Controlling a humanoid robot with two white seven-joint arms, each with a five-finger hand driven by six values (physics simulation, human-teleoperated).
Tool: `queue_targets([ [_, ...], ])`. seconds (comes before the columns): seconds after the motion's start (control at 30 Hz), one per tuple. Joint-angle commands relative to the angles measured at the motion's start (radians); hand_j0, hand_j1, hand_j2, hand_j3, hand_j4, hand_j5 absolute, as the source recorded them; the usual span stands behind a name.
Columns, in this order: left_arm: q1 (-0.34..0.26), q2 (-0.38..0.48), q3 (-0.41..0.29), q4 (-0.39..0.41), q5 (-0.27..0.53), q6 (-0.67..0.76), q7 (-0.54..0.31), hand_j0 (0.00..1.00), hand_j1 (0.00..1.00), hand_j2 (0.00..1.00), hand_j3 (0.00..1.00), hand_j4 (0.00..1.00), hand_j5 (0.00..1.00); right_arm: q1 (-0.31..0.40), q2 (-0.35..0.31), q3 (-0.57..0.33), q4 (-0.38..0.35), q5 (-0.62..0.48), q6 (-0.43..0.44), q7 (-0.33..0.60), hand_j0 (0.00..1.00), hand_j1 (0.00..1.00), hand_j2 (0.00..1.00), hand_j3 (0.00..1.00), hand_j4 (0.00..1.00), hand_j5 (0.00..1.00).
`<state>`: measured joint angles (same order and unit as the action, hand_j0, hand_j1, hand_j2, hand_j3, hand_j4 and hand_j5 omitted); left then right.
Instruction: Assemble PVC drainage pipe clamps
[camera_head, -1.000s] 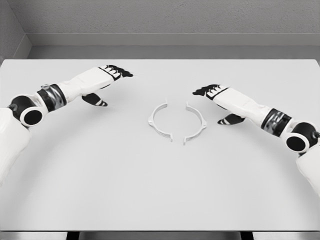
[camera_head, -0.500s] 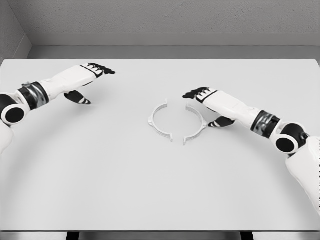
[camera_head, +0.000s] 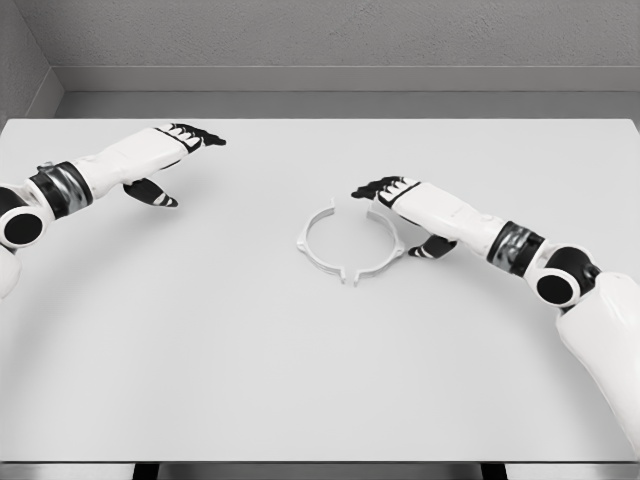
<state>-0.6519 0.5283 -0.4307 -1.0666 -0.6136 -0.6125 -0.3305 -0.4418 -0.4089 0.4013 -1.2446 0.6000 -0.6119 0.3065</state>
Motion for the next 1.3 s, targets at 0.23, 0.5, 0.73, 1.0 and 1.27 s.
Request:
queue_targets([
  [0.23, -0.002, 0.009, 0.003, 0.0, 0.009, 0.002, 0.001, 1.0, 1.0, 1.0, 1.0, 1.0, 1.0, -0.008, 0.01, 0.005, -0.007, -0.005, 0.001, 0.0, 1.0, 1.0, 1.0, 1.0, 1.0, 1.0],
  [0.5, -0.002, 0.01, 0.003, 0.002, 0.009, 0.002, 0.001, 1.0, 1.0, 1.0, 1.0, 1.0, 1.0, -0.017, 0.016, 0.011, -0.006, -0.005, 0.001, 0.0, 1.0, 1.0, 1.0, 1.0, 1.0, 1.0],
  [0.73, -0.002, 0.012, 0.003, 0.002, 0.009, 0.002, 0.001, 1.0, 1.0, 1.0, 1.0, 1.0, 1.0, -0.026, 0.018, 0.013, -0.002, -0.005, 0.001, 0.0, 1.0, 1.0, 1.0, 1.0, 1.0, 1.0],
  [1.0, -0.002, 0.013, 0.004, 0.002, 0.009, 0.002, 0.001, 1.0, 1.0, 1.0, 1.0, 1.0, 1.0, -0.034, 0.035, 0.021, 0.001, -0.005, 0.001, 0.0, 1.0, 1.0, 1.0, 1.0, 1.0, 1.0],
  [1.27, -0.002, 0.021, 0.004, 0.004, 0.02, 0.002, 0.001, 1.0, 1.0, 1.0, 1.0, 1.0, 1.0, -0.041, 0.038, 0.033, 0.001, -0.005, 0.001, 0.0, 1.0, 1.0, 1.0, 1.0, 1.0, 1.0],
])
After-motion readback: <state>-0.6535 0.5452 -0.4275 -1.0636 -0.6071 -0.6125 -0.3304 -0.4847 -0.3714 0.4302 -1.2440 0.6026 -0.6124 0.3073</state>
